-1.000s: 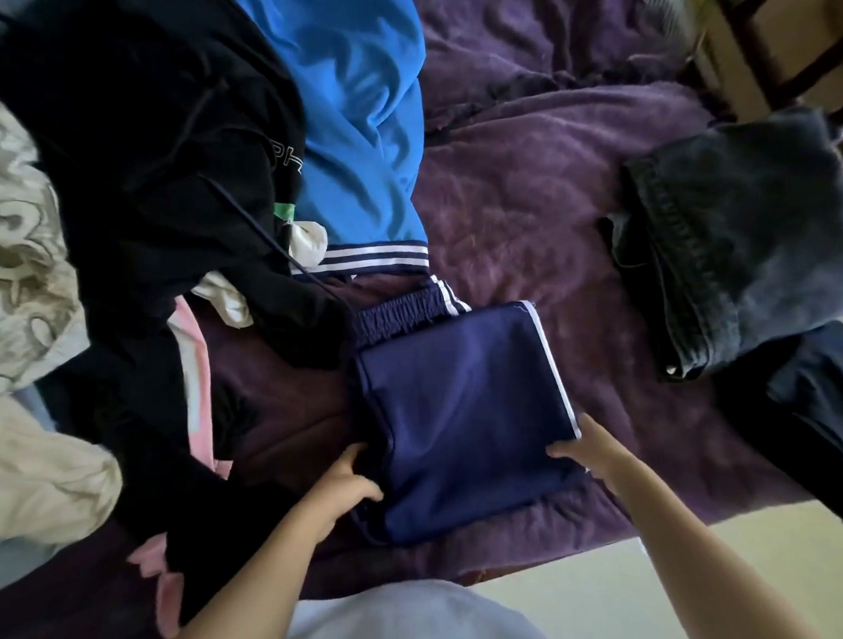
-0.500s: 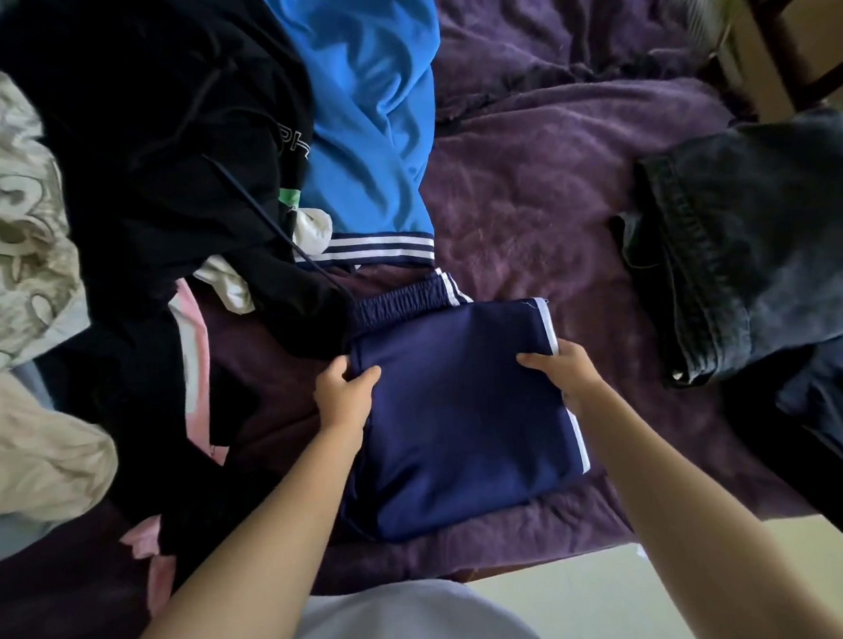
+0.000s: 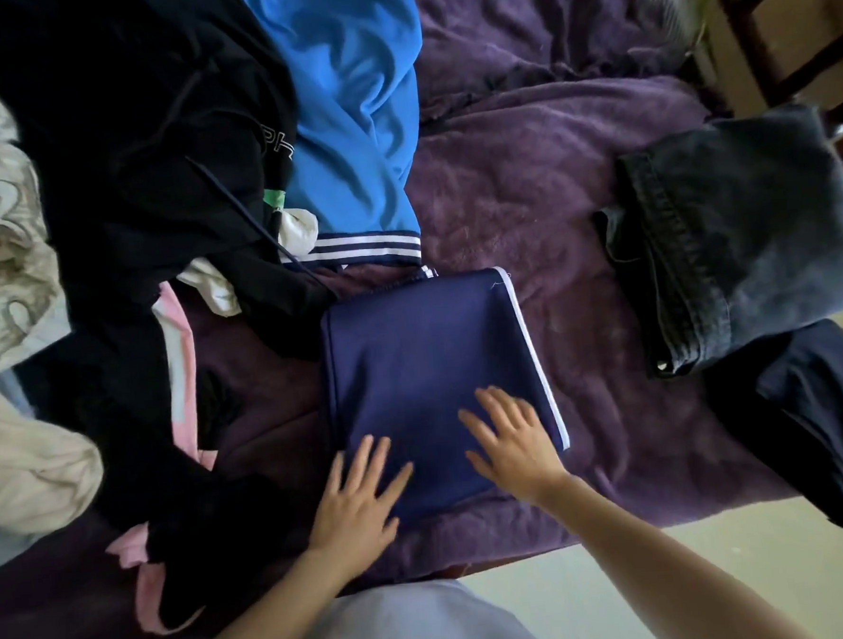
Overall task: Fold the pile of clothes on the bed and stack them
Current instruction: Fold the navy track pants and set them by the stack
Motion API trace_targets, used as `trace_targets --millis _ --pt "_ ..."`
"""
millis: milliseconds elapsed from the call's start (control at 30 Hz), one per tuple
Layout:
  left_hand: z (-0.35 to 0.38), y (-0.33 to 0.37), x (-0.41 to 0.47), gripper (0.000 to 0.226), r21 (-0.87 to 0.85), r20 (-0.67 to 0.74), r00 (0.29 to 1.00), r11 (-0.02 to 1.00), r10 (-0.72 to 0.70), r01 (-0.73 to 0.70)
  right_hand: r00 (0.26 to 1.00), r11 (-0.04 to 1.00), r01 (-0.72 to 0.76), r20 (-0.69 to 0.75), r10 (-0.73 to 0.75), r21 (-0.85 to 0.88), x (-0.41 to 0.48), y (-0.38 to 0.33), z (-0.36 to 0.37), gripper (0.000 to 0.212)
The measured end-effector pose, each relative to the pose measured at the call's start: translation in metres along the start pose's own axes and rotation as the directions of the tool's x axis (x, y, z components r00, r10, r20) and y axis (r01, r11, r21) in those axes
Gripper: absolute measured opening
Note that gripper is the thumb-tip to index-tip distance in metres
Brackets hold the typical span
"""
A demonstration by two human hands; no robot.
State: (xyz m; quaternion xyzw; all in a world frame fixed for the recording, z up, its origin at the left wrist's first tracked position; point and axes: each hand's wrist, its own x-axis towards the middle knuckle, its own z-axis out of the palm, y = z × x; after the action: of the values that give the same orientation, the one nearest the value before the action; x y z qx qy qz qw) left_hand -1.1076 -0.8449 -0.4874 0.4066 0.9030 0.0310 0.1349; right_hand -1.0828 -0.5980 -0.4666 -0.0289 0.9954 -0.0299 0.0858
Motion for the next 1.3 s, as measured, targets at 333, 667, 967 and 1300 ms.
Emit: trace_targets --millis 333,667,967,1300 --pt "-0.005 -0.015 -0.012 0.095 0.029 0.197 0.952 0.972 -0.234 0.233 0.906 0.982 0.046 0.423 0.038 -0.185 -0.011 0.003 0.002 0.092" --pt "-0.029 0.033 0.014 0.128 -0.107 0.169 0.968 0.973 -0.186 0.205 0.951 0.989 0.117 0.297 -0.086 -0.088 0.004 0.003 -0.051 0.045" --pt "-0.059 -0.025 0.004 0.078 -0.165 -0.026 0.989 0.976 -0.148 0.142 0.924 0.987 0.047 0.383 0.016 -0.156 0.005 -0.036 -0.107 0.041" --pt "-0.116 -0.052 -0.005 0.055 -0.097 0.066 0.991 0.988 -0.113 0.119 0.922 0.986 -0.071 0.368 0.123 -0.152 0.005 -0.061 -0.142 0.046"
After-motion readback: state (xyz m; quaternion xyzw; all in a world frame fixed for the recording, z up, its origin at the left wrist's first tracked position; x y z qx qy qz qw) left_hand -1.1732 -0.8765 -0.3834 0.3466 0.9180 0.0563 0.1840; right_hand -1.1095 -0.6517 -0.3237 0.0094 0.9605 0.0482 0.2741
